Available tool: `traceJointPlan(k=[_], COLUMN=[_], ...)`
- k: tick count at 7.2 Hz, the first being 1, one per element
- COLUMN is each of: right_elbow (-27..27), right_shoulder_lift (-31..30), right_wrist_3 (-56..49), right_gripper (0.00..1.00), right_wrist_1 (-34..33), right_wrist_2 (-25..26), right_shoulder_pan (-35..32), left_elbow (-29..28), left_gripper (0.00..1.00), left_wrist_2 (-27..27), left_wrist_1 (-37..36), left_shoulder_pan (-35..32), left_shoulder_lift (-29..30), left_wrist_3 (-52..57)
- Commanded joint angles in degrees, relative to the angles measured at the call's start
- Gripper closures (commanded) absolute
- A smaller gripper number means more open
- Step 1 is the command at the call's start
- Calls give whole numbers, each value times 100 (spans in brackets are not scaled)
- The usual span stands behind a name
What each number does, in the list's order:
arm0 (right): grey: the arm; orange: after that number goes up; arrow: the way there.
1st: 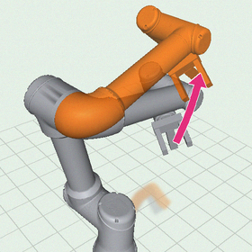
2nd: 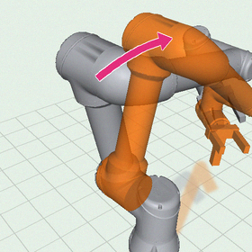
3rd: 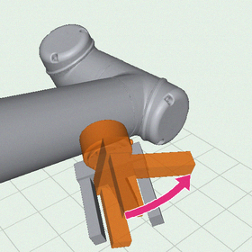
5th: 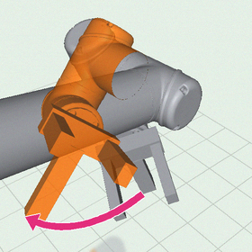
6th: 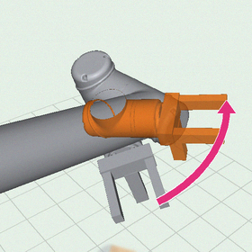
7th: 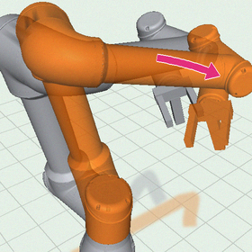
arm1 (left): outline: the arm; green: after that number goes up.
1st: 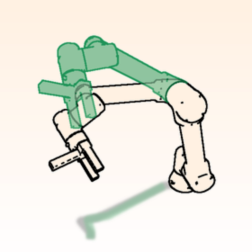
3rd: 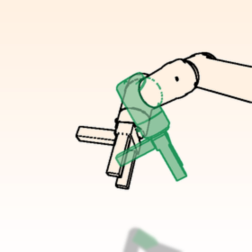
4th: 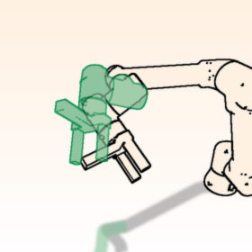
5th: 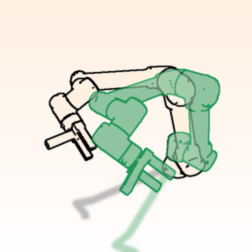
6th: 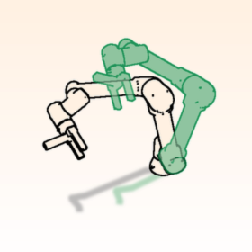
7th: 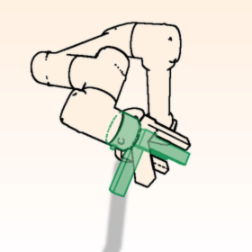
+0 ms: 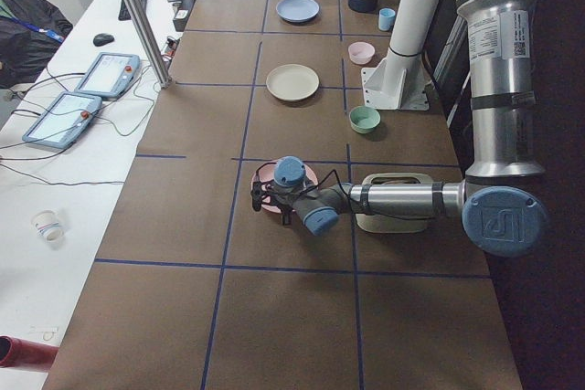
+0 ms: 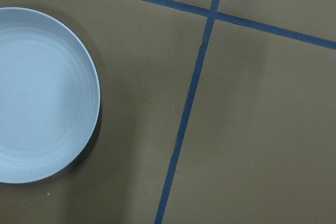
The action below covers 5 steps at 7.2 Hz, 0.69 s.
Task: Stack three plates with pink and blue
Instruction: 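Reach the left gripper to the pink plate rim and grasp it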
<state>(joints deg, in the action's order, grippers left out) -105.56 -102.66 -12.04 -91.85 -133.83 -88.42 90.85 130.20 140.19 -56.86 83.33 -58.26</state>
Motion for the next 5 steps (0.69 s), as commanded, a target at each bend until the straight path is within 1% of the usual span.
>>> traceJointPlan(k=[1, 2, 4, 5], right_elbow=[0, 0, 18, 18], right_shoulder_lift=[0, 0, 0, 0], right_wrist_3=[0, 0, 0, 0], right_gripper=[0, 0, 0, 0], right_wrist_1=[0, 0, 0, 0], right_wrist_2=[-11, -11, -11, -11], right_shoulder_pan=[0, 0, 0, 0], left_elbow=[344, 467, 862, 1064], left_gripper=[100, 100, 100, 100], left_wrist_2=[233, 225, 155, -271], left_wrist_1=[-262, -751, -1901, -2447], left_shoulder_pan=[26, 69, 568, 1006], left_shoulder_lift=[767, 1416, 2166, 2588], left_wrist_3=[-1409, -1834, -1969, -2388])
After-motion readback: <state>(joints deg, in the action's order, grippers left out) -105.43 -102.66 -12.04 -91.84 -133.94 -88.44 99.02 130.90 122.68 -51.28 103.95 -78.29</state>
